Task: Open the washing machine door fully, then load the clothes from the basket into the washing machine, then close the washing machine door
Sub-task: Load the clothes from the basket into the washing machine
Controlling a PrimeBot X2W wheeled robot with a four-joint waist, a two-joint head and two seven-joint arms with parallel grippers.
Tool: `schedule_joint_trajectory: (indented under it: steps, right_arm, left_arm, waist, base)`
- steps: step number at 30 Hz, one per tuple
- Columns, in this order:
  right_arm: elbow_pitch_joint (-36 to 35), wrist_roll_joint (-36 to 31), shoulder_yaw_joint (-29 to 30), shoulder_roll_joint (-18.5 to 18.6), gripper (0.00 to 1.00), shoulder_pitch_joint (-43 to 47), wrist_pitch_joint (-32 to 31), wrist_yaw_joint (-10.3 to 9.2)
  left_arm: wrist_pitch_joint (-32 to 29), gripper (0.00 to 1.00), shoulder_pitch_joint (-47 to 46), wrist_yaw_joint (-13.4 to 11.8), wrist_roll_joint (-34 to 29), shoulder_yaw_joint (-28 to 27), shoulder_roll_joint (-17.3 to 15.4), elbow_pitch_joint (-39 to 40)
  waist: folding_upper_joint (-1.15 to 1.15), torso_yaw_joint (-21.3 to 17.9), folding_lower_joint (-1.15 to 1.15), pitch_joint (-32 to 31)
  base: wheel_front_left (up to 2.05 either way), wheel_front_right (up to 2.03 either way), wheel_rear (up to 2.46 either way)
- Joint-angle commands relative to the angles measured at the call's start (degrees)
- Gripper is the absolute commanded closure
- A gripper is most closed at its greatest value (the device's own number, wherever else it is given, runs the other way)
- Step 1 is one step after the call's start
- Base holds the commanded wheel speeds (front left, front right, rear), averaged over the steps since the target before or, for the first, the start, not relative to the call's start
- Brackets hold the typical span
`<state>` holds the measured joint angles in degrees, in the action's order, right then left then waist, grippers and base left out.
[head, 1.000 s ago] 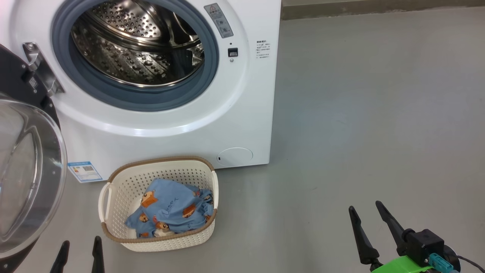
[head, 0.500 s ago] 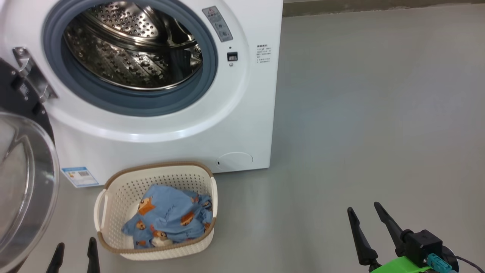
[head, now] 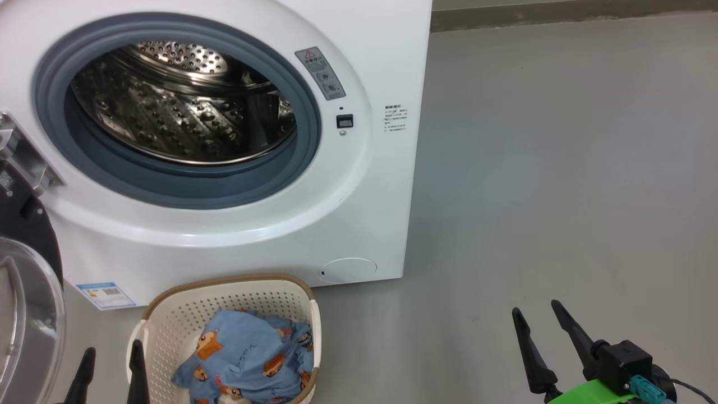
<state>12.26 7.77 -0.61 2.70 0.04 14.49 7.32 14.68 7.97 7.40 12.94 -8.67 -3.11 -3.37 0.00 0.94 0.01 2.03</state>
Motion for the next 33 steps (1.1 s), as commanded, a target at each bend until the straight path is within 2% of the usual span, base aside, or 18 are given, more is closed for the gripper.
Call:
schedule_joint_trajectory:
  steps: [1, 33]
  right_arm:
    - [-0.96, 0.89, -1.47, 0.18, 0.00, -1.74, 0.51, 0.17]
    - [-0.49, 1.56, -1.82, 0.18, 0.00, -2.10, 0.51, 0.17]
  left_arm:
    - [0.32, 0.00, -2.16, 0.09, 0.05, -1.99, -0.79, 1.47]
    - [0.32, 0.00, -2.63, 0.09, 2.07, 0.50, -1.92, -0.61]
  waist:
    - [0.00, 0.11, -0.01, 0.22]
    - [0.00, 0.18, -0.01, 2.28]
  base:
    - [0.35, -0.35, 0.00]
    - [0.01, -0.01, 0.00]
